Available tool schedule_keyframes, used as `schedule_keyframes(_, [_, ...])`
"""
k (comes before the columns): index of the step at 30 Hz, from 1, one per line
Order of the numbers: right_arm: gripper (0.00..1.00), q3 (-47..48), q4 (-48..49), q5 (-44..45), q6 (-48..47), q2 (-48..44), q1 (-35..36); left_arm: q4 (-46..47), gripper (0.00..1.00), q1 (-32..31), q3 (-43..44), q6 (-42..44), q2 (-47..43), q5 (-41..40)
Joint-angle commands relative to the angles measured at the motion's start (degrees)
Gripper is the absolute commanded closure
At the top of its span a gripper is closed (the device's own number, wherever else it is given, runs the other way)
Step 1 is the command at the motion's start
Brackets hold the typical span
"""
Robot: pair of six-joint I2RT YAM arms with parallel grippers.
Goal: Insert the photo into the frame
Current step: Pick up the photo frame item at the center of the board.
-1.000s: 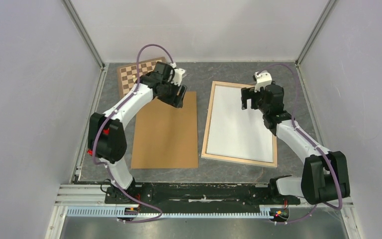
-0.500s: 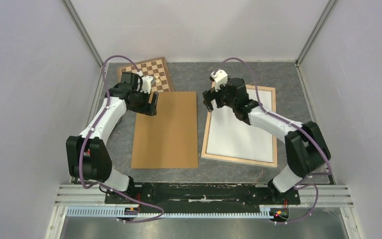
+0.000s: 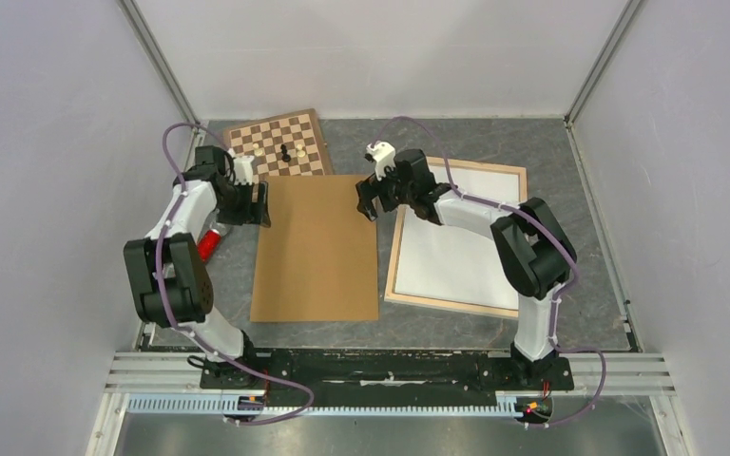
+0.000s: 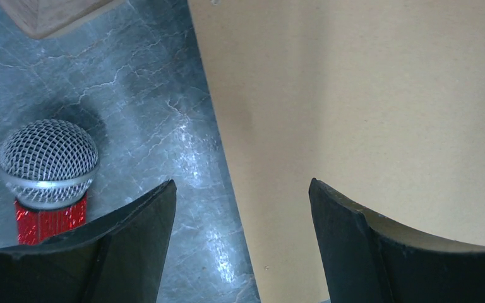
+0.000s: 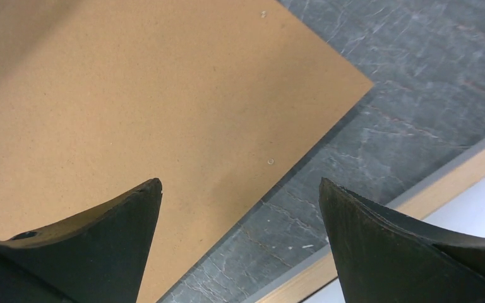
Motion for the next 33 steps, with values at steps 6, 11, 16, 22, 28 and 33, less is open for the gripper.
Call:
schedule_keyframes(6, [0.03,3.26,0.53,-1.12,1.58,4.78,1.22,-3.4,0.16,6.85,7.27,5.34,12.86,16.9])
schedule_keyframes(11, [0.04,2.33,0.7,-1.54,2.31,5.93,1.35,-3.29,0.15,6.94,8.83,6.09,16.97,18.35])
schedule_keyframes(16, [0.04,1.35,1.17,-1.94,2.64,6.65,1.34,-3.18,0.15,6.95,9.36,7.27,20.34,19.52])
schedule_keyframes(22, [0.04,0.03,1.82,-2.83,4.46,6.97,1.4,-2.67,0.15,6.93,8.8,8.7,22.78,22.94])
schedule_keyframes(28, [0.05,-1.2,2.77,-4.3,5.72,7.84,1.41,-2.67,0.14,6.97,7.98,10.41,24.76,27.0])
schedule_keyframes(33, [0.05,-2.03,3.48,-4.87,6.3,8.68,1.4,-2.67,0.14,6.98,7.52,11.08,25.88,31.2])
